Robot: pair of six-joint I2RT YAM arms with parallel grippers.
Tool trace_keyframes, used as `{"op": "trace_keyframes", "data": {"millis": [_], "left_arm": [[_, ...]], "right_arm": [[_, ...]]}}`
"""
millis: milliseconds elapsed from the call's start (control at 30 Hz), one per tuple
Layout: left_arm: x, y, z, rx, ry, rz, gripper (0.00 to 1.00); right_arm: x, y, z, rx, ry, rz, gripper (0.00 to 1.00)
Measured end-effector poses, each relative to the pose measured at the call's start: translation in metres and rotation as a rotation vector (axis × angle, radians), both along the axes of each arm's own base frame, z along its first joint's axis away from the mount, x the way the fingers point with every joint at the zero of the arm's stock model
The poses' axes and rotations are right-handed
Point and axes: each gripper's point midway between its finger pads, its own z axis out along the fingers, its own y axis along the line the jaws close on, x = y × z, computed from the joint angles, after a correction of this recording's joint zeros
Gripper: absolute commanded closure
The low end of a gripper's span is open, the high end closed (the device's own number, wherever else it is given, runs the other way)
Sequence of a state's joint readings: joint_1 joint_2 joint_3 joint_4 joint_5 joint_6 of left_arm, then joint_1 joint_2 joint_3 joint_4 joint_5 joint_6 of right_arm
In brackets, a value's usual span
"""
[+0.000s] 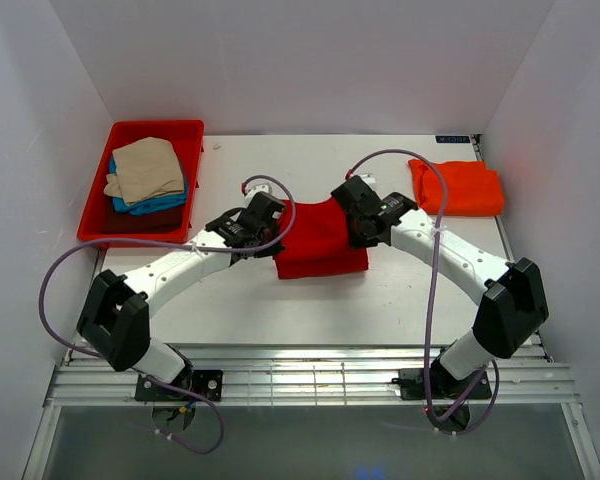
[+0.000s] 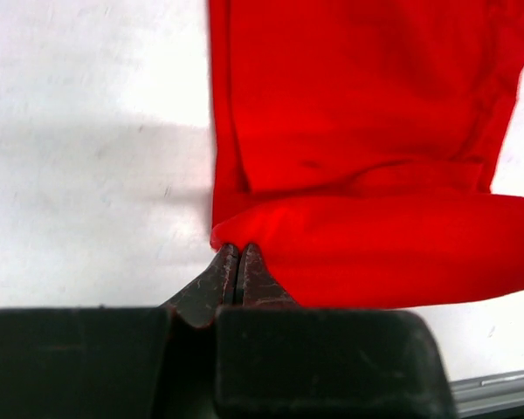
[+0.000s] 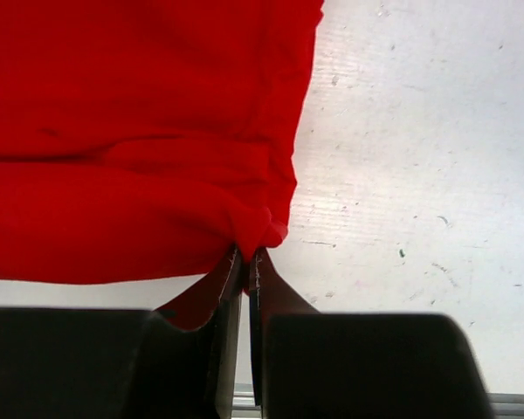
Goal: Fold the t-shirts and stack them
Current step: Fold the tshirt
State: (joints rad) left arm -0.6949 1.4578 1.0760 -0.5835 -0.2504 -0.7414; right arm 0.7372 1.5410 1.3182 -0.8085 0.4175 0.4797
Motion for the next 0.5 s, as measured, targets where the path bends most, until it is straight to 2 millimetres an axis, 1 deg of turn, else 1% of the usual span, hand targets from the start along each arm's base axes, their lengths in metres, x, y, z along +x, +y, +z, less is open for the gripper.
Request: {"op": "trace_keyframes", "data": {"millis": [67,233,400,500], "left_arm": [[0.014,-0.007,0.005,-0.003,-0.021,-0.011,1.00],[0.037,-0.017,0.013,-0.001,-0.055,-0.029,1.00],[0.056,-0.015,0.011,0.002,-0.061,-0.018,1.00],[0.064,-0.011,0.011,0.003,-0.066,-0.012,1.00]], "right_arm": [[0.008,-0.005,0.001,-0.015,-0.006,-0.003,0.92],[0.025,-0.014,0.000,-0.045,-0.012,-0.008,0.92],[0.043,-0.014,-0.004,-0.066,-0.012,0.000,0.92],[0.054,-0.011,0.002,-0.066,-0.028,0.010,0.92]]}}
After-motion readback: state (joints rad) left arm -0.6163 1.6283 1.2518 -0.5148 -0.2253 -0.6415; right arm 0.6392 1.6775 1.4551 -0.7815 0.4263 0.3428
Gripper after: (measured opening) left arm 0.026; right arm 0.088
